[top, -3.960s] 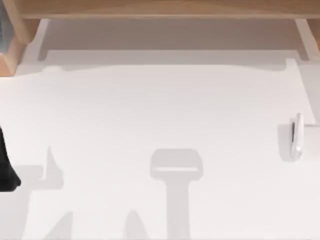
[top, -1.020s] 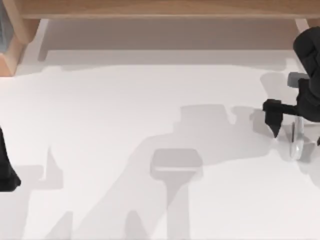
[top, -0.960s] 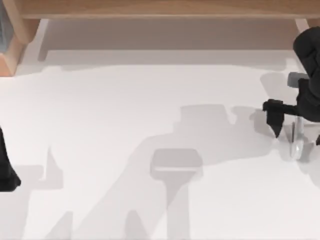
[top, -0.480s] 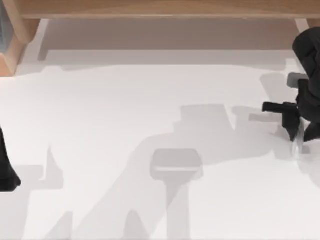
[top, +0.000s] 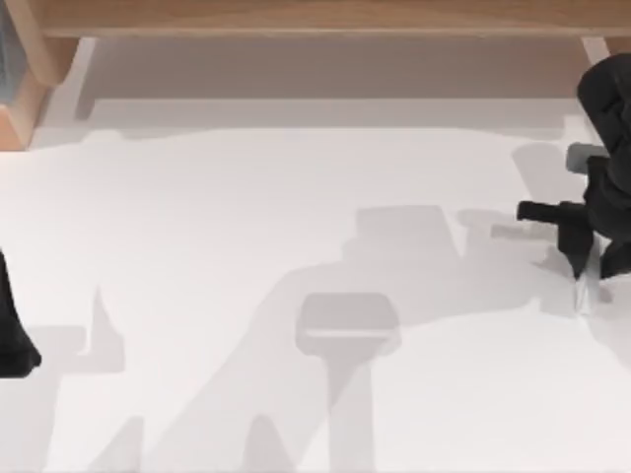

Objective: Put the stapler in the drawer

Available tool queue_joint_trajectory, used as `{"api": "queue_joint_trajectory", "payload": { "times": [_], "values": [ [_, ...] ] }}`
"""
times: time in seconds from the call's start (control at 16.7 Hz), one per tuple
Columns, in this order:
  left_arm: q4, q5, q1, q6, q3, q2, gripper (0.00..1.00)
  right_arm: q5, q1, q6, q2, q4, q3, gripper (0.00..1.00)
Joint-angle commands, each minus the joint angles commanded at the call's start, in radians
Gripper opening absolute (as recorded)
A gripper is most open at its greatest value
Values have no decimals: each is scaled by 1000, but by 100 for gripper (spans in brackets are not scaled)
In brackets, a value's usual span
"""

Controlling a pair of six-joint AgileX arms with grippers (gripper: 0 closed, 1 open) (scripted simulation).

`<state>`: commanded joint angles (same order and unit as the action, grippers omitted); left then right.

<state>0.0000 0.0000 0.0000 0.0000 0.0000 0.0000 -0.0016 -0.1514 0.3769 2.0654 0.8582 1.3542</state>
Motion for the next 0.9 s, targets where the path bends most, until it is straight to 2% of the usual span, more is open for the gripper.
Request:
{"api": "queue_joint_trajectory", "payload": {
  "times": [0.9],
  "values": [
    [0, 0, 0, 0, 0, 0, 100, 4, 10, -1, -60, 115, 90, 0]
  ]
}}
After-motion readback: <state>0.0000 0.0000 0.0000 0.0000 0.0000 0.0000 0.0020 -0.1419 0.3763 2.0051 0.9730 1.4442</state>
